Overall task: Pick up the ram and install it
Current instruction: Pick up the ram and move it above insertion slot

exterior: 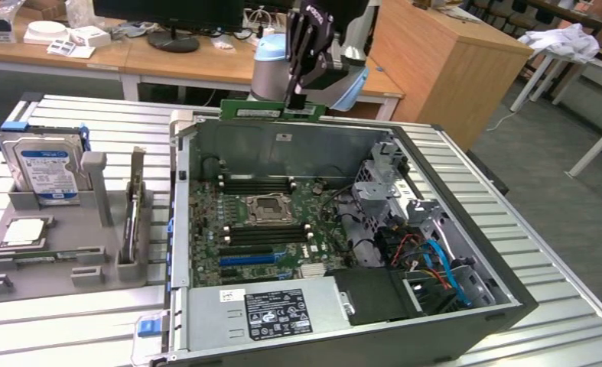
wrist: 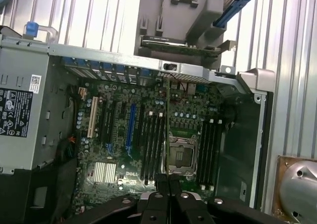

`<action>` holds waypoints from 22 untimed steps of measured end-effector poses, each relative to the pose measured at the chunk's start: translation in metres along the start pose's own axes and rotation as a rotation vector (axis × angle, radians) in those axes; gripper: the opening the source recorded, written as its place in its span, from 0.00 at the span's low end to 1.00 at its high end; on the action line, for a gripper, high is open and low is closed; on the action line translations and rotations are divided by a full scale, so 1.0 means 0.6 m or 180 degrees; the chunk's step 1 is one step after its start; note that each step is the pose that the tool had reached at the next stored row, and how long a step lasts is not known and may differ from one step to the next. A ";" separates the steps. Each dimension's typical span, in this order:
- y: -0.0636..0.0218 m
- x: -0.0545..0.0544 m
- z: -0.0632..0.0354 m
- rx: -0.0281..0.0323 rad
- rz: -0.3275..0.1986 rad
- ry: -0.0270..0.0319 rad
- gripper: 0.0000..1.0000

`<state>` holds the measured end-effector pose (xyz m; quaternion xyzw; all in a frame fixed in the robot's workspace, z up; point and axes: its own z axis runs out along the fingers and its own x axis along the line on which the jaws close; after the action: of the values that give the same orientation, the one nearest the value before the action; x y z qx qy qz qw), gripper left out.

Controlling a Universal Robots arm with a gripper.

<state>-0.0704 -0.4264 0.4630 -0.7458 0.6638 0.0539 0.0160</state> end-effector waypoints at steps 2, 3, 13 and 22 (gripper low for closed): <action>0.000 0.000 0.003 0.0008 -0.0001 0.0001 0.12; 0.000 0.000 0.003 0.0009 -0.0001 0.0001 0.12; 0.000 0.001 0.005 0.0100 0.0002 0.0029 0.12; 0.000 0.001 0.007 0.0157 0.0322 0.0031 0.12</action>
<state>-0.0704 -0.4264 0.4586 -0.7109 0.7018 0.0346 0.0284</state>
